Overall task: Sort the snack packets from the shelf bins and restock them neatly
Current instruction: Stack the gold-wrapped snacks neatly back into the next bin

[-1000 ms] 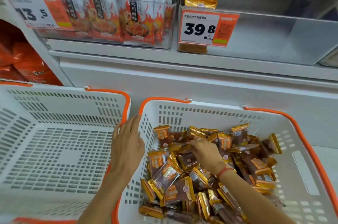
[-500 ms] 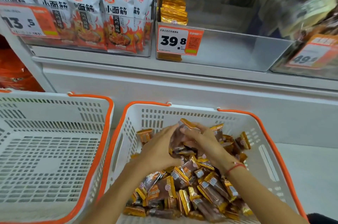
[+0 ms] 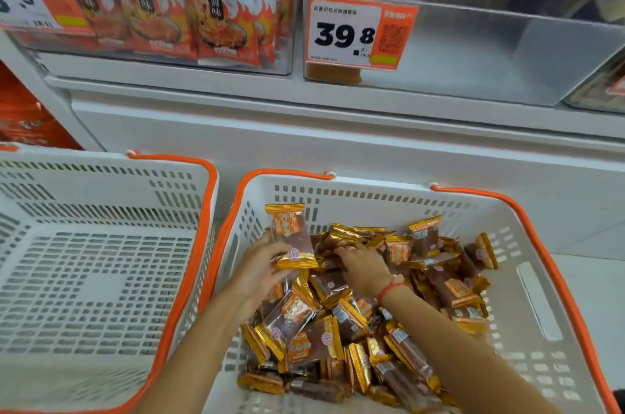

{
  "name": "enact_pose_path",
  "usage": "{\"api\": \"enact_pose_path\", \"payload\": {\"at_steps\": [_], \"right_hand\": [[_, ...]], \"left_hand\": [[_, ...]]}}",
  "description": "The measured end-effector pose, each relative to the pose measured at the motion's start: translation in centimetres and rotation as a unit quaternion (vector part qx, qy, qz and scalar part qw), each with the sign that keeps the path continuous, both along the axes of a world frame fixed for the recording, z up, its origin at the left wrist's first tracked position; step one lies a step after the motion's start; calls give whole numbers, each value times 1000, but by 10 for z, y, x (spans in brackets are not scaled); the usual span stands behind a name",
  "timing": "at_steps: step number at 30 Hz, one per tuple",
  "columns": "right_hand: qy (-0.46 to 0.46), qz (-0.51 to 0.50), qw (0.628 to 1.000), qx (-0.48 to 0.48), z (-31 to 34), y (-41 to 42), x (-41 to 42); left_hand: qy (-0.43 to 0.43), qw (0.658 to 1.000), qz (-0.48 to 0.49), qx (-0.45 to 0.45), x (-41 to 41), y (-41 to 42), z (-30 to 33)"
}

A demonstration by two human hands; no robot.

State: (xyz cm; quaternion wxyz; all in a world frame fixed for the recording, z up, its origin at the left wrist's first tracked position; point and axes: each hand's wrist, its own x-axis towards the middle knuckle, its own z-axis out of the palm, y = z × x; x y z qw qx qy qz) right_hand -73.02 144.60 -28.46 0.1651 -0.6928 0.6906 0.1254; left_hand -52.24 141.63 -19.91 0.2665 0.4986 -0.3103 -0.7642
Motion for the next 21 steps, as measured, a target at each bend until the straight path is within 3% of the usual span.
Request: {"api": "enact_pose_path", "payload": {"at_steps": [2,4,7,10,12,14,17,18,19,21], "right_hand": [[43,11,999,-10,-11,-1,7],[27,-10,999,-31,-12,-3,9],[-61,-29,995,-72,3,0,8],[-190,-115,966,-134,33,10,0],[-342,-218,906,-122,58,20,-10],[-485,-294,820,-78,81,30,-19],[-614,-361,701,-29,110,45,-26],[-632,-369,681,-35,118,48,-24],[-620,-365,691,-59,126,51,-21],[-549,-328,755,-148,139,57,-10]], "left_hand": [[2,1000,-6,-6,-2,-1,2],[1,1000,-7,-16,-3,0,2],[-12,999,-29,-30,-3,2,0],[-71,994,-56,-61,-3,1,3],[-136,984,-59,-100,-2,-1,8],[-190,970,-53,-139,1,-4,14],[-194,962,-54,-182,0,-5,31],[-182,966,-34,-180,-2,-4,38],[-164,971,-9,-173,-5,-1,45],[-137,978,10,-159,-13,4,57]]}}
